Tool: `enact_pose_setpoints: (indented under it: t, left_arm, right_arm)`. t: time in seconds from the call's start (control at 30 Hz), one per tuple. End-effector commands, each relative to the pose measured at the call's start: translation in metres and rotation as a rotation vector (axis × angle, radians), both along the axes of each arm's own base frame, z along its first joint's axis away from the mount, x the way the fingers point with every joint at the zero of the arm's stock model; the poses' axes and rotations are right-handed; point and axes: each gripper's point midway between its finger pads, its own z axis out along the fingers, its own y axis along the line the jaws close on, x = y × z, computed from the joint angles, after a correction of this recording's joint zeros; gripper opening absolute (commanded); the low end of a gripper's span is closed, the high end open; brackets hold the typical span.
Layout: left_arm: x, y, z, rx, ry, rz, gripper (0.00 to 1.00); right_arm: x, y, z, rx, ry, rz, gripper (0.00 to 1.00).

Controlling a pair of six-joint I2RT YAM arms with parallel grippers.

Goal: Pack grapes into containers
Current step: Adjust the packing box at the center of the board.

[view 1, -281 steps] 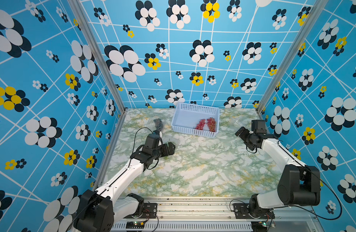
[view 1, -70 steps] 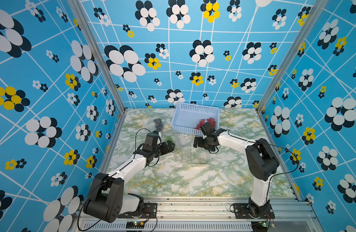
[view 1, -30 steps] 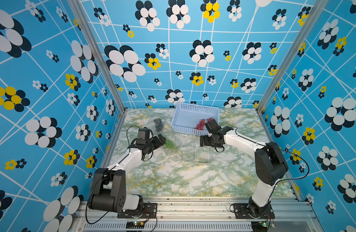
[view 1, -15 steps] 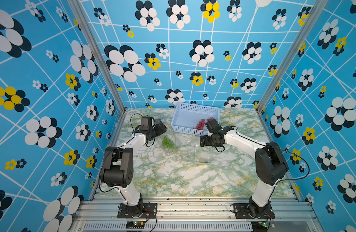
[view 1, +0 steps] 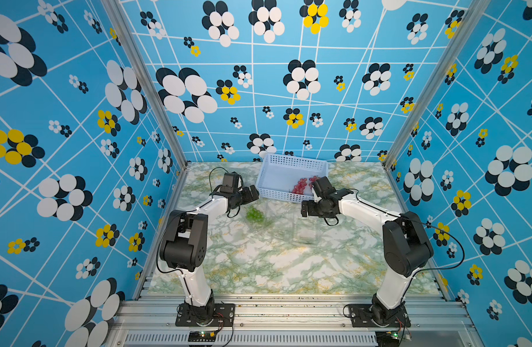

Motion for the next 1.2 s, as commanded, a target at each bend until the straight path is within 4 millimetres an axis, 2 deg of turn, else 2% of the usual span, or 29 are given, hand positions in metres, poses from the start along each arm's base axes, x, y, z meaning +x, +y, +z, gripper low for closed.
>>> enact_pose_setpoints:
  t: [0.0, 0.3, 0.57, 0.73, 0.83, 1.03, 1.17]
  left_arm:
    - [0.004, -0.017, 0.004, -0.005, -0.027, -0.067, 1.00]
    - [-0.003, -0.052, 0.013, -0.022, -0.065, -0.178, 1.00]
    - [-0.014, -0.088, 0.019, -0.038, -0.092, -0.275, 0.99]
    - [-0.021, -0.106, 0.004, -0.054, -0.060, -0.308, 0.99]
    - [-0.026, -0.117, 0.002, -0.060, -0.061, -0.332, 0.99]
    - [-0.032, -0.126, 0.000, -0.063, -0.058, -0.355, 0.99]
    - [-0.033, -0.128, 0.006, -0.069, -0.070, -0.367, 1.00]
  right_arm:
    - [-0.009, -0.004, 0.007, 0.019, -0.011, 0.013, 0.99]
    - [-0.025, -0.017, 0.008, 0.006, -0.010, 0.002, 0.99]
    - [-0.039, -0.042, -0.002, -0.058, 0.005, -0.036, 0.99]
    - [-0.043, -0.059, -0.001, -0.090, -0.007, -0.079, 0.99]
    - [-0.049, -0.068, -0.002, -0.111, 0.002, -0.098, 0.99]
    - [-0.067, -0.087, -0.013, -0.152, 0.021, -0.153, 0.98]
    - [-0.080, -0.100, -0.022, -0.150, 0.034, -0.199, 0.97]
